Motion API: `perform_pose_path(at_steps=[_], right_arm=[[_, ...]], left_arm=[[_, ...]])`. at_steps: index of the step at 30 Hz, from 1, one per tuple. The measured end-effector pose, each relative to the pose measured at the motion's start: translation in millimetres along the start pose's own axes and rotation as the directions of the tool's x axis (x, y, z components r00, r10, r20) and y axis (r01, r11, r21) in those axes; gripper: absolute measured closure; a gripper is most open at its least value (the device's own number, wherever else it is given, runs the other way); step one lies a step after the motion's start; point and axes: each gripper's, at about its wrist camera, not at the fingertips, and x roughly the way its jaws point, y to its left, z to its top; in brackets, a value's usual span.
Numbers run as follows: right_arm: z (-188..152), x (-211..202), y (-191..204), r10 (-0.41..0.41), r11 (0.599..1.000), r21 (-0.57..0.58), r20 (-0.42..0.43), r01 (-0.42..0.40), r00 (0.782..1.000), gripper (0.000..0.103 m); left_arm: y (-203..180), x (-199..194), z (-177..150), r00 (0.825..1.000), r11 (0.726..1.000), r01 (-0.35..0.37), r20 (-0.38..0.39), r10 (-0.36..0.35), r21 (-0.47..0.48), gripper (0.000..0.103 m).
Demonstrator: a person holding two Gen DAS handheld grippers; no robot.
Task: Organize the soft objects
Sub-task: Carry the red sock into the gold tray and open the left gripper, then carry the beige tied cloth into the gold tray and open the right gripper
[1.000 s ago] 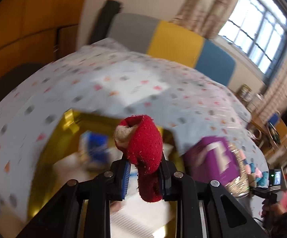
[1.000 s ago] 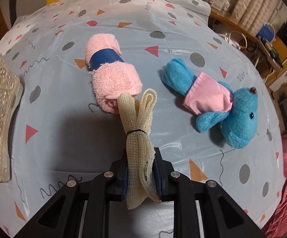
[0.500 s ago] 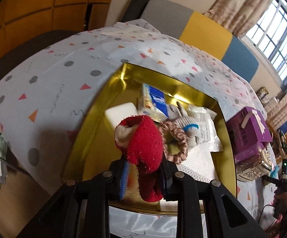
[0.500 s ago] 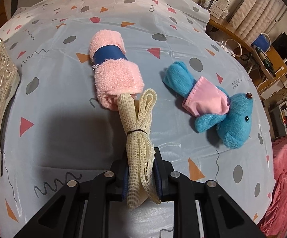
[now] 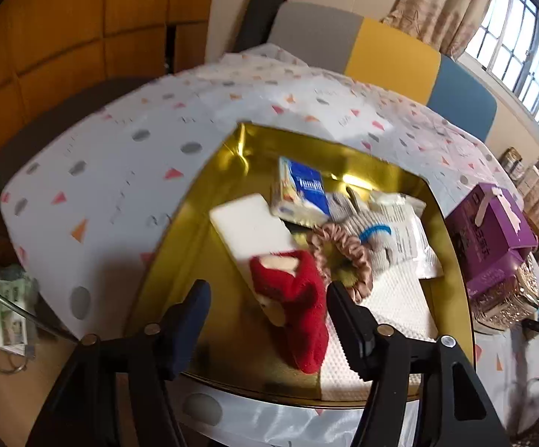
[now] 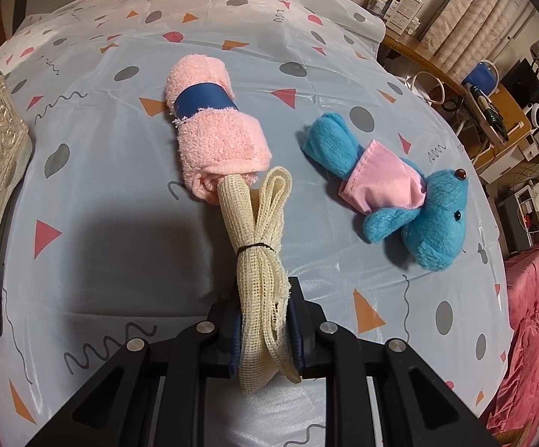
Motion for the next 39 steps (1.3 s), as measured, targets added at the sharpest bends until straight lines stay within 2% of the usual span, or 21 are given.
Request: perform_pose_path(at_steps=[7,11,16,19,22,24,26,27,31,35,39], right_arm=[[-9,-7,0,0.019,0.998,0.067,-0.035,-0.017,0.999,0.082],[-19,-16,1,0.096,0.986,0.145,-0.063,-0.086,0.993,0.082],[-30,-27,14,0.187,0.970,0.172,-0.065,-0.174,0.980,0.083],[-39,-34,20,0.259,0.947,0.207,-0.045,-0.245,0.965,0.083],[-51,-40,25,0.366,0.898,0.267,-0.015,-0.349,0.931,0.083],[-61,-43,27,0.444,0.850,0.309,0.016,-0.427,0.896,0.084],[-65,-45,28,0.503,0.809,0.331,0.040,-0.486,0.864,0.085],[-66,-46,28,0.513,0.798,0.340,0.049,-0.497,0.857,0.085],[-52,-55,23,0.537,0.768,0.352,0.102,-0.535,0.837,0.086],[-25,-80,30,0.531,0.777,0.303,0.154,-0.551,0.833,0.086],[16,-112,42,0.518,0.794,0.232,0.225,-0.562,0.825,0.086]], left_arm=[[-14,-23,5,0.998,0.999,-0.004,0.063,0.002,0.041,0.028],[-25,-33,4,0.996,0.996,-0.006,0.092,-0.003,0.089,0.026],[-33,-36,2,0.995,0.993,0.002,0.100,-0.014,0.119,0.026],[-37,-37,0,0.995,0.992,0.003,0.101,-0.017,0.129,0.024],[-40,-38,-1,0.994,0.991,0.011,0.103,-0.025,0.134,0.024],[-43,-38,-2,0.994,0.990,0.012,0.106,-0.027,0.144,0.024],[-46,-38,-3,0.994,0.988,0.013,0.102,-0.029,0.156,0.024],[-47,-38,-4,0.994,0.987,0.015,0.101,-0.031,0.158,0.024],[-51,-37,-6,0.995,0.984,0.009,0.101,-0.028,0.177,0.024],[-54,-36,-7,0.995,0.983,0.019,0.093,-0.036,0.184,0.024],[-57,-36,-8,0.995,0.980,0.017,0.096,-0.037,0.199,0.023]])
